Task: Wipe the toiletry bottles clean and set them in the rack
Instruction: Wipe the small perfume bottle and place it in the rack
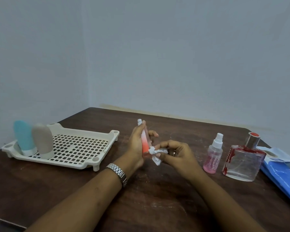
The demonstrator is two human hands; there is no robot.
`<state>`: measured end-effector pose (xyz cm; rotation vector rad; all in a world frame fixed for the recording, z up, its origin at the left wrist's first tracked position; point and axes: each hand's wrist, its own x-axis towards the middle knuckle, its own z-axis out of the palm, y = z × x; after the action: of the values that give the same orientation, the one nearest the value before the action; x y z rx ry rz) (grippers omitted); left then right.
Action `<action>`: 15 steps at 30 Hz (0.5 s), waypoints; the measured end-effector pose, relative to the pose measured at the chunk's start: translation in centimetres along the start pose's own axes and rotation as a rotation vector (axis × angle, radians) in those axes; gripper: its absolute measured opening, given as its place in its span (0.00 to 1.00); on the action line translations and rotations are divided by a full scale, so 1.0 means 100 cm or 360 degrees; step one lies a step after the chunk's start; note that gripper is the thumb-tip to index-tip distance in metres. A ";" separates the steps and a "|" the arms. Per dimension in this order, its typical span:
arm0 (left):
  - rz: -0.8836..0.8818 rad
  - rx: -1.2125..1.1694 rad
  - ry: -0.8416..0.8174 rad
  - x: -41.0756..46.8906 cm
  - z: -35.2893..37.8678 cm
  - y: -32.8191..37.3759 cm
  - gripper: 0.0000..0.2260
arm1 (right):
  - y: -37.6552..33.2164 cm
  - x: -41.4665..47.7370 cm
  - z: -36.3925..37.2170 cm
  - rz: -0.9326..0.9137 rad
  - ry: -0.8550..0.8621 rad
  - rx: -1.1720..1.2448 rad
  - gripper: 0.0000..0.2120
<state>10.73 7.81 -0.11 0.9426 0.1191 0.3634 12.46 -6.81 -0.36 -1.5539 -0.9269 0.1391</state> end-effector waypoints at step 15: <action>-0.0141 0.0141 -0.0357 -0.011 0.014 -0.026 0.23 | 0.004 0.003 0.011 0.0225 0.0506 0.0730 0.08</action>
<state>10.77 4.93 -1.45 1.0557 -0.0284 0.1698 12.16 -5.74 -0.84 -1.1685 -0.4900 0.1849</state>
